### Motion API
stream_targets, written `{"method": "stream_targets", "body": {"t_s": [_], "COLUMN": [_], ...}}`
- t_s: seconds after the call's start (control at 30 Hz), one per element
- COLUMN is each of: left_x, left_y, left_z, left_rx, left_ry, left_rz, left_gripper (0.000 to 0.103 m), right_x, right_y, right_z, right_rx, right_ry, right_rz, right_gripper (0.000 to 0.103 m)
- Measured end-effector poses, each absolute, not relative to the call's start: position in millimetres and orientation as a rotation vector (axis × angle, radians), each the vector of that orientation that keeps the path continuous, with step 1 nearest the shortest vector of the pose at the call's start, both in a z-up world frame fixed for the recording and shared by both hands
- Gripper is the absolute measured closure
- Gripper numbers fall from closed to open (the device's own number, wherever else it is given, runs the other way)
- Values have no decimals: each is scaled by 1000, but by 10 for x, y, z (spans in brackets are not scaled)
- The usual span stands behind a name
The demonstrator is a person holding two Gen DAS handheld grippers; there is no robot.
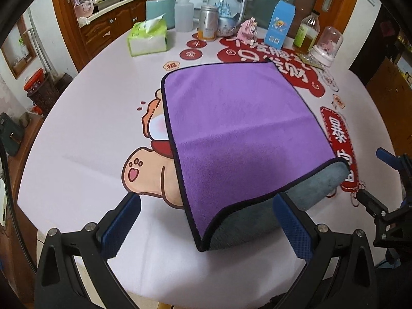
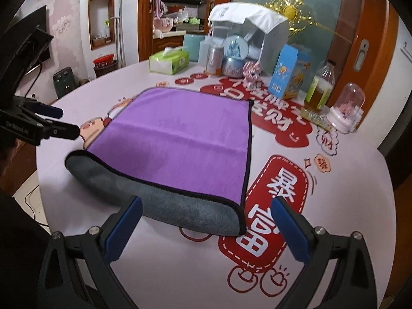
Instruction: Fold towel
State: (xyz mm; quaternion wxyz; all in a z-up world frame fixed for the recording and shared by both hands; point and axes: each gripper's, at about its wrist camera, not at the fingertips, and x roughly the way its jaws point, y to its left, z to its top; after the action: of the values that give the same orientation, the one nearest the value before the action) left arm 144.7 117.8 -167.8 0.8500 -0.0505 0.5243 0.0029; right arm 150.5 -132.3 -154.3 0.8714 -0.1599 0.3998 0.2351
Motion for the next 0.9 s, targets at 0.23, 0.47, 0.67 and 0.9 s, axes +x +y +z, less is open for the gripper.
{"method": "stream_targets", "body": {"t_s": [0.23,0.47,0.67,0.9], "left_x": [1562,1630,1660,1644], "left_y": [1207,1166,1099,1095], "left_z": [-1918,-2089,-2167,-2199], "left_rx": [-120,-108,-103,-115], "left_ry": [1176,1236,1277,1293], "left_rz": [-3,-6,-24,-30], "left_gripper": [1,6,16,32], "right_x": [1660,1803,1810,1813], "right_y": [-1338,-1413,-1415,-1404], "right_z": [-1835,-2072,-2164,-2159], "right_rx": [-335,-315,-329,-325], "right_ry": [901,970,978,976], "right_rz": [498,491,513,534], "right_gripper": [10,17,26,36]}}
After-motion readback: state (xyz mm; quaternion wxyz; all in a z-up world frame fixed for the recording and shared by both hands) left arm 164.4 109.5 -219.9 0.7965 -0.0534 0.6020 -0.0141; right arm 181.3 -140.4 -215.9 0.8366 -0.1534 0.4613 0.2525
